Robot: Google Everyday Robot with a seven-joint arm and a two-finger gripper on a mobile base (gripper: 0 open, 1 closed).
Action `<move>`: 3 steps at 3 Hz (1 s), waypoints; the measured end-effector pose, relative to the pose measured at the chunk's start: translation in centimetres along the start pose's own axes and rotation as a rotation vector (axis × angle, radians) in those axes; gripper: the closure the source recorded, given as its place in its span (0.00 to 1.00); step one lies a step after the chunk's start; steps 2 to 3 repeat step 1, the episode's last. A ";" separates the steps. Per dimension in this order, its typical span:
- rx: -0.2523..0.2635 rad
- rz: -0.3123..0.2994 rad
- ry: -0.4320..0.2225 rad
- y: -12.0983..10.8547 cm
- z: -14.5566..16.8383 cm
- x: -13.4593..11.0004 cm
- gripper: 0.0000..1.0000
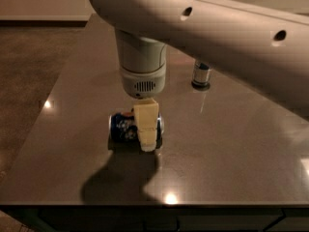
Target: Knock pepsi can over
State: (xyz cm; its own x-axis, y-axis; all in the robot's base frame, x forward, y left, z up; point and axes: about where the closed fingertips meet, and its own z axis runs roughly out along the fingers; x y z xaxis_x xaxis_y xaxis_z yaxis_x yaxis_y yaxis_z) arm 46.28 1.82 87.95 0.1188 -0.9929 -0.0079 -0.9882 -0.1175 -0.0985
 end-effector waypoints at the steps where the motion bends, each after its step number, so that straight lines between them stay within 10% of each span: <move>1: 0.000 0.000 0.000 0.0 0.0 0.0 0.00; 3: 0.000 0.000 0.000 0.0 0.0 0.0 0.00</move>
Offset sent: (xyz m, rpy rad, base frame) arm 0.0000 0.0000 0.0000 0.0000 0.0000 0.0000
